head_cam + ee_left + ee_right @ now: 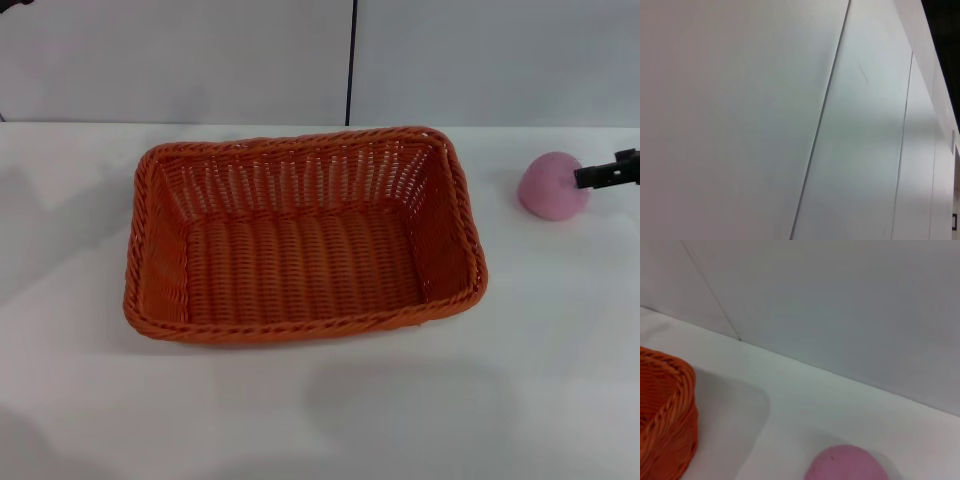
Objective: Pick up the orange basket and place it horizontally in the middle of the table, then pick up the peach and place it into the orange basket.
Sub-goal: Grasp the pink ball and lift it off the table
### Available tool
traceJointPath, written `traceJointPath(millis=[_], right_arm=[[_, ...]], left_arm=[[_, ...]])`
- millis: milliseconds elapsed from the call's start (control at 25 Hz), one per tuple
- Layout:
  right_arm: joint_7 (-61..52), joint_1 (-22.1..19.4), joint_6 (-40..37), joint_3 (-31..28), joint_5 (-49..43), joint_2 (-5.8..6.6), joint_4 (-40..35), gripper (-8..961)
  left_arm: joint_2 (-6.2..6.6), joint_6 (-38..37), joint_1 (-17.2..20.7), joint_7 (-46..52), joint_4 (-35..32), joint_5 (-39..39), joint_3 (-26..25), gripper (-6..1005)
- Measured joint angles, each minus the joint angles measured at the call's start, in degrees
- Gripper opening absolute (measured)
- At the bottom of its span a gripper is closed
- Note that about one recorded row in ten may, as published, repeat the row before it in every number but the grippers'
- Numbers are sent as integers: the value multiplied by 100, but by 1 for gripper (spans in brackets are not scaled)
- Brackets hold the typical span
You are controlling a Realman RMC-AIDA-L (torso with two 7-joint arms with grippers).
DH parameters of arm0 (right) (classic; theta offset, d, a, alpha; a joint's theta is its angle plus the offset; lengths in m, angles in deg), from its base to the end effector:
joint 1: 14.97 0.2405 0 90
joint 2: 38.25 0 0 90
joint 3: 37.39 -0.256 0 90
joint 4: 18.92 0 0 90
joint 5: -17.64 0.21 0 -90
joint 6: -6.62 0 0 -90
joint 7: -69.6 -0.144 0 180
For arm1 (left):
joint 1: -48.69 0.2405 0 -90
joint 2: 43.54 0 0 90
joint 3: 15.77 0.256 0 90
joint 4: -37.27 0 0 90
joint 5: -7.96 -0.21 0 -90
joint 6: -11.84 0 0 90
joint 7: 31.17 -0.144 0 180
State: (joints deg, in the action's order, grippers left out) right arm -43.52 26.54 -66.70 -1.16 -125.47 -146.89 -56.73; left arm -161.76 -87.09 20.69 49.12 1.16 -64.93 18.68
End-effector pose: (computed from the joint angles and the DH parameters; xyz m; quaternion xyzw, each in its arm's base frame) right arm 0.3013 0.4086 0.0784 -0.8774 0.4082 0.0086 0.2521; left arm -0.2245 0.3389 0.0966 -0.7665 -0.1600 -0.5761 0.2346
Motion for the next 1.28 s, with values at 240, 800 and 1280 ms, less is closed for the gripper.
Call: traceJointPath(millis=[240, 800, 1280], right_arm=[[117, 114, 124, 58, -6, -135, 70, 719], [186, 223, 663, 349, 2, -240, 499, 660], [238, -124, 250, 266, 394, -397, -323, 358]], left_arm=[[4, 27, -52, -5, 108, 3, 8, 597], [3, 28, -125, 14, 247, 4, 18, 597], [10, 44, -142, -3, 263, -7, 60, 596]])
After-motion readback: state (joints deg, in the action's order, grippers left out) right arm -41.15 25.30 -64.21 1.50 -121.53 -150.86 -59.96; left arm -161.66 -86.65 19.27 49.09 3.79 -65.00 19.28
